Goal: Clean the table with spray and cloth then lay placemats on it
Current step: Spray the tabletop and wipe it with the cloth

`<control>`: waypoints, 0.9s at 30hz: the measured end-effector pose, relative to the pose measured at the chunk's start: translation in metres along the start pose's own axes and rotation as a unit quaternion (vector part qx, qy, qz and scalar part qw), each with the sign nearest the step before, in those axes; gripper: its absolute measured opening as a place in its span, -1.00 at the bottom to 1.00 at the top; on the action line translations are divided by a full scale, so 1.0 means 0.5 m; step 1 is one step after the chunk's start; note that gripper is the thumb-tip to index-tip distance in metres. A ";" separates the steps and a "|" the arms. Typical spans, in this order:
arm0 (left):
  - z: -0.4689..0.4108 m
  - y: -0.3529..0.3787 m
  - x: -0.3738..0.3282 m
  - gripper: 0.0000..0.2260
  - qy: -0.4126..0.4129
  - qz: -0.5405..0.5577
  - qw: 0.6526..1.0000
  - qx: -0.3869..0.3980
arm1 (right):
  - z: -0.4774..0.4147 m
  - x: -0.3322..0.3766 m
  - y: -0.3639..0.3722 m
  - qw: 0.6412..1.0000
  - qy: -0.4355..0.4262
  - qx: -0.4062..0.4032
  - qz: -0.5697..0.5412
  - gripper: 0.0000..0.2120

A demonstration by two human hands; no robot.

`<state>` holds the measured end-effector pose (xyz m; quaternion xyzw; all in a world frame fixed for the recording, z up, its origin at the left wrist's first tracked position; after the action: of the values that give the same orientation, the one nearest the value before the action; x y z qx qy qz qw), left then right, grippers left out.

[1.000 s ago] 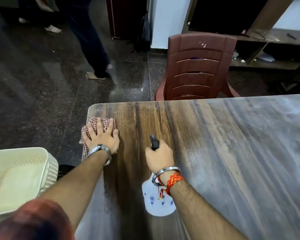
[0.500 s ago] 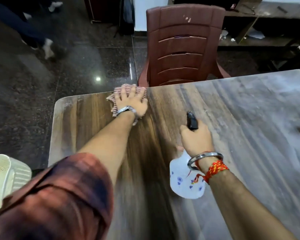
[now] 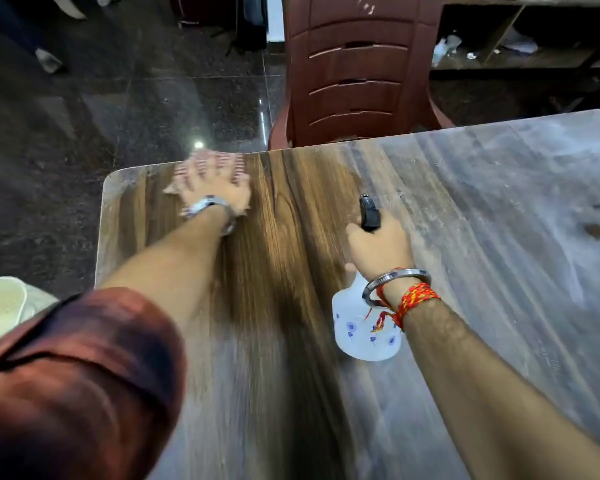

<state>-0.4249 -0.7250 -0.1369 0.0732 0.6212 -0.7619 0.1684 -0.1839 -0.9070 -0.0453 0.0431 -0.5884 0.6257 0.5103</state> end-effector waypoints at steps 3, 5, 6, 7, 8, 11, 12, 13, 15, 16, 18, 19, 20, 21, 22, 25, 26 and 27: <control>0.047 -0.060 0.192 -0.44 -0.117 0.015 0.993 -0.019 | 0.031 0.001 0.007 1.000 -0.003 0.010 -0.008 -0.77; 0.103 -0.046 0.200 -0.44 -0.137 0.011 0.990 -0.020 | 0.054 0.004 0.010 1.000 -0.022 0.019 0.006 -0.82; 0.137 -0.028 0.173 -0.45 -0.123 0.008 0.992 -0.022 | 0.069 0.004 0.011 0.999 -0.031 0.022 0.005 -0.82; 0.172 -0.003 0.130 -0.46 -0.092 0.010 0.995 -0.022 | 0.085 0.004 0.010 0.999 -0.039 0.025 0.004 -0.81; 0.212 0.024 0.078 -0.47 -0.045 0.010 0.999 -0.018 | 0.098 0.001 0.009 0.999 -0.047 0.025 0.002 -0.78; 0.379 0.113 -0.081 -0.51 0.130 -0.017 0.991 0.027 | 0.125 -0.015 -0.006 0.998 -0.051 0.022 0.014 -0.78; 0.444 0.139 -0.112 -0.51 0.173 -0.025 0.983 0.056 | 0.135 -0.021 -0.013 0.998 -0.054 0.023 0.025 -0.81; 0.495 0.156 -0.123 -0.51 0.195 -0.028 0.977 0.078 | 0.147 -0.026 -0.019 0.997 -0.057 0.024 0.037 -0.84; 0.538 0.149 -0.089 -0.51 0.171 -0.002 0.983 0.065 | 0.167 -0.039 -0.021 0.996 -0.063 0.034 0.054 -0.86; 0.543 0.130 -0.045 -0.52 0.131 0.012 0.991 0.035 | 0.184 -0.043 -0.018 0.995 -0.069 0.045 0.061 -0.86; 0.545 0.088 0.080 -0.52 0.028 0.019 0.999 -0.018 | 0.223 -0.045 -0.008 0.992 -0.086 0.065 0.063 -0.86; 0.547 0.068 0.147 -0.52 -0.023 0.026 0.999 -0.032 | 0.243 -0.048 0.002 0.991 -0.091 0.076 0.062 -0.87; 0.560 0.052 0.208 -0.51 -0.063 0.035 0.997 -0.039 | 0.269 -0.053 0.013 0.990 -0.095 0.087 0.063 -0.87; 0.580 0.040 0.256 -0.51 -0.089 0.045 0.994 -0.041 | 0.297 -0.058 0.025 0.989 -0.097 0.096 0.059 -0.88; 0.604 0.034 0.289 -0.51 -0.105 0.051 0.992 -0.042 | 0.322 -0.068 0.040 0.988 -0.095 0.106 0.055 -0.88; 0.666 0.039 0.330 -0.51 -0.133 0.053 0.989 -0.043 | 0.403 -0.101 0.080 0.985 -0.078 0.146 0.051 -0.83; 0.682 0.041 0.336 -0.51 -0.135 0.055 0.988 -0.042 | 0.426 -0.114 0.088 0.985 -0.073 0.151 0.051 -0.81; 0.699 0.041 0.344 -0.51 -0.134 0.056 0.989 -0.038 | 0.453 -0.126 0.090 0.985 -0.066 0.151 0.050 -0.80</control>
<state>-0.5440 -1.0966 -0.1350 -0.0010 0.6167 -0.7296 0.2954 -0.3088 -1.1108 -0.0489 0.1315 -0.5208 0.7277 0.4264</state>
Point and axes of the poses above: each hand's wrist, its own z-axis away from the middle knuckle, its own y-axis out of the palm, x = y × z, the point moved 7 cm from there along -z, towards the middle knuckle, and after that the axes turned 10 degrees about z, right-handed, at the moved point
